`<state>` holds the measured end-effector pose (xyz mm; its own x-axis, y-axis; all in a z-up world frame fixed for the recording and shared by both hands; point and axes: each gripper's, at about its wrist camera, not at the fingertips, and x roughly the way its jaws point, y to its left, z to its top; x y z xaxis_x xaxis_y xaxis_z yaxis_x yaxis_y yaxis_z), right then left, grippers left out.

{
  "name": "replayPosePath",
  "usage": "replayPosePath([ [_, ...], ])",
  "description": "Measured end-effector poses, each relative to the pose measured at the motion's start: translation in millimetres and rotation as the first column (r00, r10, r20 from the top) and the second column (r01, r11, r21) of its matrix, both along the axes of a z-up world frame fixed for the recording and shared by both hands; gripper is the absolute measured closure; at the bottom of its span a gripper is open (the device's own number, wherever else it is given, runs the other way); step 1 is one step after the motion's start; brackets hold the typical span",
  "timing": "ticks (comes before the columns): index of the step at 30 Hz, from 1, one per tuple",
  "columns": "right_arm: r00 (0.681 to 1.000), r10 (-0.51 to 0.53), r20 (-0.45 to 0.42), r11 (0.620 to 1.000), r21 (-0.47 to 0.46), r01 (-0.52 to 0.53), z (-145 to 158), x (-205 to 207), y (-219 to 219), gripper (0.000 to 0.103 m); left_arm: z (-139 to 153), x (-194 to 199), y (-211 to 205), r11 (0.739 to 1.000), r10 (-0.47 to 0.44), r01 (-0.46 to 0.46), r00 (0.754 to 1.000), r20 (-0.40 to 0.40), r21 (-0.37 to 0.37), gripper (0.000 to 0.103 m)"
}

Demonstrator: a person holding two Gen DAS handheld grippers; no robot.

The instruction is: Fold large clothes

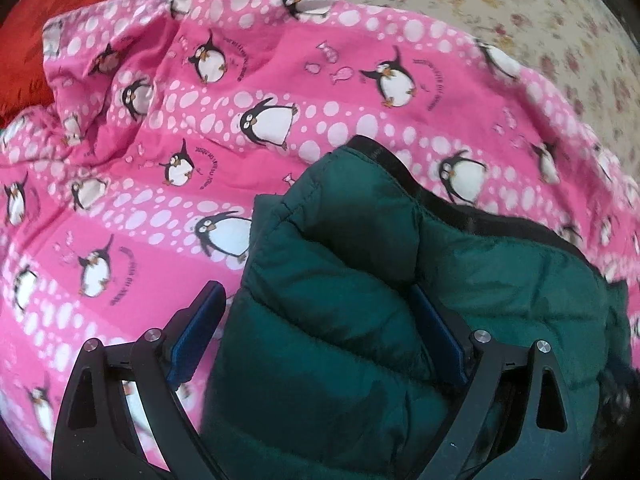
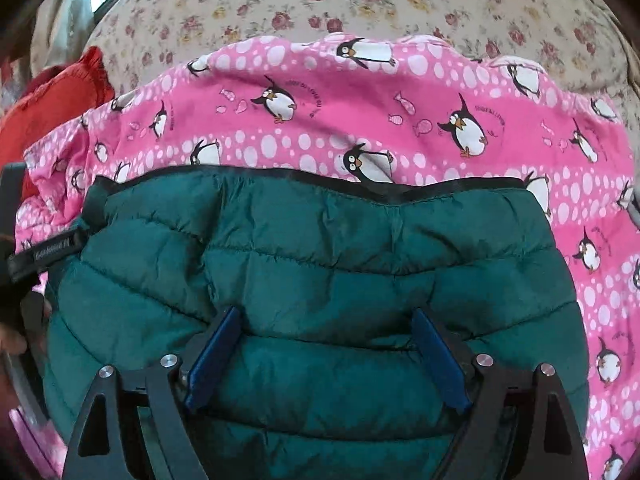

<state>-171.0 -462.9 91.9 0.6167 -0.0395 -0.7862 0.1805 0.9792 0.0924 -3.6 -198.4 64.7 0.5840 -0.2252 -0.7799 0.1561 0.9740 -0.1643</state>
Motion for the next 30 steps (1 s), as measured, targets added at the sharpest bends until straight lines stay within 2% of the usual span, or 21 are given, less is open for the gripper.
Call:
replayPosePath([
  [3,0.999,0.004,0.036,0.998,0.058,-0.006,17,-14,-5,0.018,15,-17,14,0.999,-0.011,0.012,1.0,0.028,-0.03,0.01],
  [8,0.991,-0.018,0.131,0.998,0.055,0.011,40,-55,-13,0.018,29,-49,33,0.998,-0.039,0.042,0.998,0.055,-0.048,0.01],
  [13,0.992,-0.041,0.12,0.999,0.038,0.036,35,-81,-15,0.018,39,-86,42,0.997,-0.074,0.078,0.99,0.116,-0.027,0.01],
  [18,0.996,-0.088,0.019,0.994,0.062,0.087,1,-74,-17,0.017,38,-101,41,0.995,-0.096,0.099,0.99,0.108,-0.023,0.01],
  [25,0.993,-0.09,0.078,0.992,0.101,0.082,22,-94,-19,0.017,38,-116,40,0.993,-0.117,0.117,0.986,0.119,0.004,0.01],
  [30,0.987,-0.127,0.096,0.987,0.109,0.116,34,-113,-41,0.017,31,-111,45,0.995,-0.097,0.1,0.992,0.083,-0.028,0.01],
])
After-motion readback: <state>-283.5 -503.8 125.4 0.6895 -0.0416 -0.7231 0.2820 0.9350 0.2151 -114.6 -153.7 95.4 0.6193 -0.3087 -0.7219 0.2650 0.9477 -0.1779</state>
